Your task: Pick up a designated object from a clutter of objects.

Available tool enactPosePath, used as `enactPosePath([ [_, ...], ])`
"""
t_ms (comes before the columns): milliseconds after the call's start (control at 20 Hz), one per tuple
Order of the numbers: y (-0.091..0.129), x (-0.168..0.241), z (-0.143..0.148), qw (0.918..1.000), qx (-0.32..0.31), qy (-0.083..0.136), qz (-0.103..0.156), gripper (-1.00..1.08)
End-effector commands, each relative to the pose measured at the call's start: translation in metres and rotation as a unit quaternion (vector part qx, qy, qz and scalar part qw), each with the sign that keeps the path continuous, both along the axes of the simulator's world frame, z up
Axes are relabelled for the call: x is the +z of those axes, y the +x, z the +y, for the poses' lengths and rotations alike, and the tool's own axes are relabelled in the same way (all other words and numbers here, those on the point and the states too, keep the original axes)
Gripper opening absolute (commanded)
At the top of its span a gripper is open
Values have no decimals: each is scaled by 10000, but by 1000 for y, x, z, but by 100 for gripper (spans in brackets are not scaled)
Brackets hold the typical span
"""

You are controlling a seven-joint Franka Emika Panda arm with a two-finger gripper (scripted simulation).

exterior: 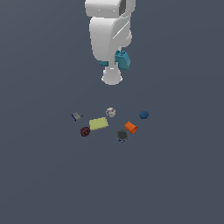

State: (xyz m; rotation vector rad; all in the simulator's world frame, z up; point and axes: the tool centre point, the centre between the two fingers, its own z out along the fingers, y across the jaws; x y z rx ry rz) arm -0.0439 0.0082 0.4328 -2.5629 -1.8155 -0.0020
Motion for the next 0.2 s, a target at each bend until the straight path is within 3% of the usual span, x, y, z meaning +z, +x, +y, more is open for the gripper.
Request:
enactPosePath([
  [0,-2,6,-3,10000,1,-3,2,-100],
  [150,-3,9,-4,10000,0,-5,3,-100],
])
